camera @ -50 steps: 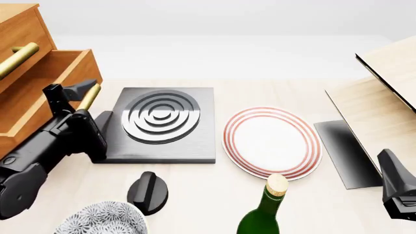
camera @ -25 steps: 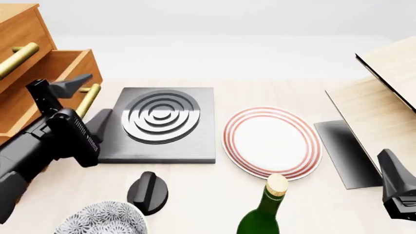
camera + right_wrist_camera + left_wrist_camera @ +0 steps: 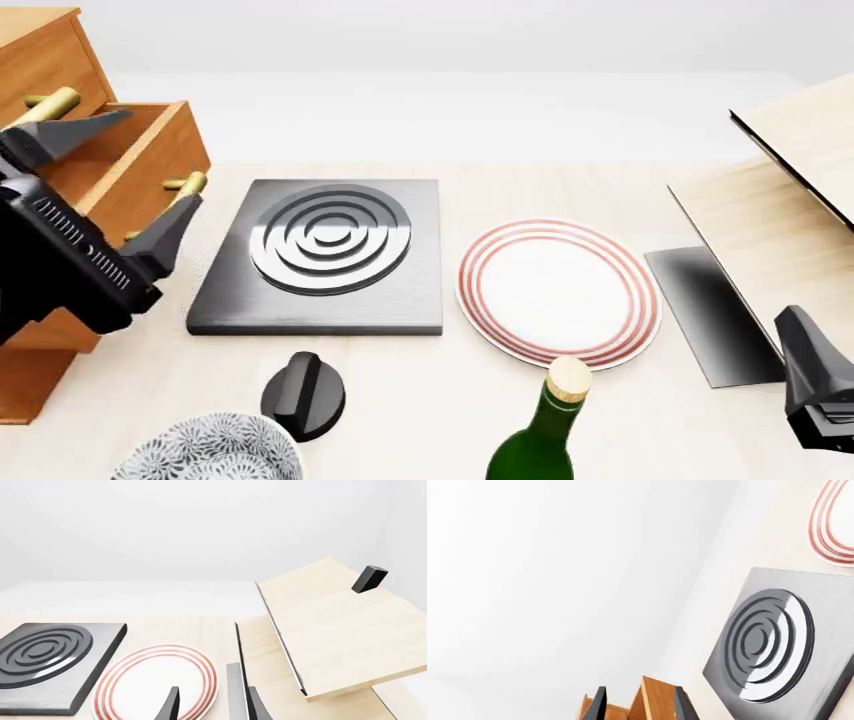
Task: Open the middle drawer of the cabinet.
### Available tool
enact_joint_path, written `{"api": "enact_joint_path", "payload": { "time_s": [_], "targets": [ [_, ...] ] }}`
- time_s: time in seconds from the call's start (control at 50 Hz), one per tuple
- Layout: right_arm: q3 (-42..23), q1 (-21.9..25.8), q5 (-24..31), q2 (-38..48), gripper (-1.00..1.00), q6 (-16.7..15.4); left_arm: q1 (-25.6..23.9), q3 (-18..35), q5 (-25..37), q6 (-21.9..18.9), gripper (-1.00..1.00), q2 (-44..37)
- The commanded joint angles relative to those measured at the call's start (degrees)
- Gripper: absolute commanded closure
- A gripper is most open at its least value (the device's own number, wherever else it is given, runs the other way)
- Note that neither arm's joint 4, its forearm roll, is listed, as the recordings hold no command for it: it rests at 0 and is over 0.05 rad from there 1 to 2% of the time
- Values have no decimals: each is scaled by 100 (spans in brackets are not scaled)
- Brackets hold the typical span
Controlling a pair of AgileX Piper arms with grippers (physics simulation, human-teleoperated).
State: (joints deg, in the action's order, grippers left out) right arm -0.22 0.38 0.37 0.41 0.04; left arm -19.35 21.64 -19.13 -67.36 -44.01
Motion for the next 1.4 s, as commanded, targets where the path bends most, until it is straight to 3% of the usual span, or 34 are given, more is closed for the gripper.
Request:
{"api": "enact_joint_path", "payload": {
  "time_s": [0.02, 0.38, 0.48, 0.72, 0.9, 1.14, 1.18, 1.4],
  "targets": [
    [3, -8, -17, -1, -100, -1, -14, 525, 1302, 777, -100, 791],
    [3, -9, -17, -1, -100, -1, 58, 1204, 2436, 1751, -100, 1284],
    [3, -9, -17, -2, -100, 0, 241, 1518, 2883, 2238, -100, 1331],
    [3, -10, -17, -1, -100, 0, 620, 2139, 3648, 3115, -100, 1159],
    [3, -8, -17, -2, -100, 0, 669, 2391, 4071, 3473, -100, 1144],
    [3, -9, -17, -1, -100, -2, 777, 3040, 4809, 4334, -100, 840],
    [3, -9, -17, -2, -100, -1, 789, 3039, 4814, 4312, -100, 862],
    [3, -8, -17, -2, -100, -2, 1014, 3393, 5396, 5114, -100, 581]
  ]
}}
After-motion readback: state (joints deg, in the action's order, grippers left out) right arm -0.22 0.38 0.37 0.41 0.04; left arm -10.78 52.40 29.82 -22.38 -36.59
